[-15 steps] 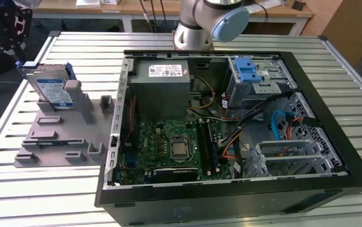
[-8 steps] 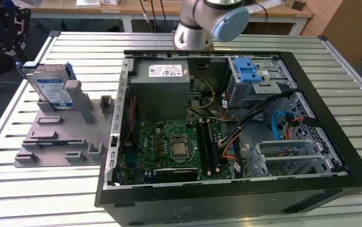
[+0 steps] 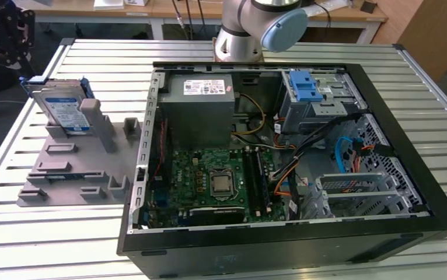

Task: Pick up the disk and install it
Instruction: 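Pick up the disk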

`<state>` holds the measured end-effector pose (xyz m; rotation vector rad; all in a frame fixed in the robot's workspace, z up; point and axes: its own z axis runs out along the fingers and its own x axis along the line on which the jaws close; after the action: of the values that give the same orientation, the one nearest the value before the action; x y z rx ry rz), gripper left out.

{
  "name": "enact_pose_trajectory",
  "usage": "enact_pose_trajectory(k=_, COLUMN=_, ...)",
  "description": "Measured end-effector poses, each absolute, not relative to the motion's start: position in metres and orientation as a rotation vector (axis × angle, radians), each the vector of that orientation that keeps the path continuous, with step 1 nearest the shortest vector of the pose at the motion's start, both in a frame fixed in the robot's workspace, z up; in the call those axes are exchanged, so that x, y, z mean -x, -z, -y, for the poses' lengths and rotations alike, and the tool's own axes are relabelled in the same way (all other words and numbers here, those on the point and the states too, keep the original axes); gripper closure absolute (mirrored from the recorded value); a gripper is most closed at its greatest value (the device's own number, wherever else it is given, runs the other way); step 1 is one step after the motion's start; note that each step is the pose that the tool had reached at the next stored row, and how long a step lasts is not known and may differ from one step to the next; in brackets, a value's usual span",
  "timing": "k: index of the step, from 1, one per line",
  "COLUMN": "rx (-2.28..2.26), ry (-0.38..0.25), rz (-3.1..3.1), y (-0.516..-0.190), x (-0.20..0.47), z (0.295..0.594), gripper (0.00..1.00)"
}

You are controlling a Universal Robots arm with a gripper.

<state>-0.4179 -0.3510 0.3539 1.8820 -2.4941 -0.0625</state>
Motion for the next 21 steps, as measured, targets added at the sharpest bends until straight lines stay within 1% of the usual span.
enact_pose_trajectory(k=6, rx=-1.903, ry=0.055, rz=2.486, y=-0.351, x=0.419, z=0.346, gripper=0.89)
enact_pose_trajectory(k=8, rx=-1.905, ry=0.053, rz=2.486, y=-0.349, x=0.419, z=0.344, gripper=0.77)
enact_pose_trajectory(k=9, rx=-1.907, ry=0.052, rz=2.487, y=-0.349, x=0.419, z=0.343, gripper=0.77)
enact_pose_trajectory(k=11, rx=-1.912, ry=0.048, rz=2.486, y=-0.347, x=0.42, z=0.342, gripper=0.65)
enact_pose_trajectory(k=12, rx=-1.916, ry=0.047, rz=2.485, y=-0.345, x=0.42, z=0.341, gripper=0.65)
enact_pose_trajectory(k=14, rx=-1.929, ry=0.045, rz=2.476, y=-0.343, x=0.421, z=0.34, gripper=0.53)
enact_pose_trajectory(k=15, rx=-1.941, ry=0.045, rz=2.467, y=-0.342, x=0.421, z=0.34, gripper=0.53)
enact_pose_trajectory(k=16, rx=-1.957, ry=0.045, rz=2.454, y=-0.342, x=0.421, z=0.34, gripper=0.47)
enact_pose_trajectory(k=18, rx=-1.999, ry=0.045, rz=2.42, y=-0.341, x=0.421, z=0.34, gripper=0.47)
enact_pose_trajectory(k=19, rx=-2.02, ry=0.045, rz=2.402, y=-0.34, x=0.421, z=0.34, gripper=0.41)
enact_pose_trajectory(k=21, rx=-2.06, ry=0.045, rz=2.367, y=-0.339, x=0.421, z=0.34, gripper=0.41)
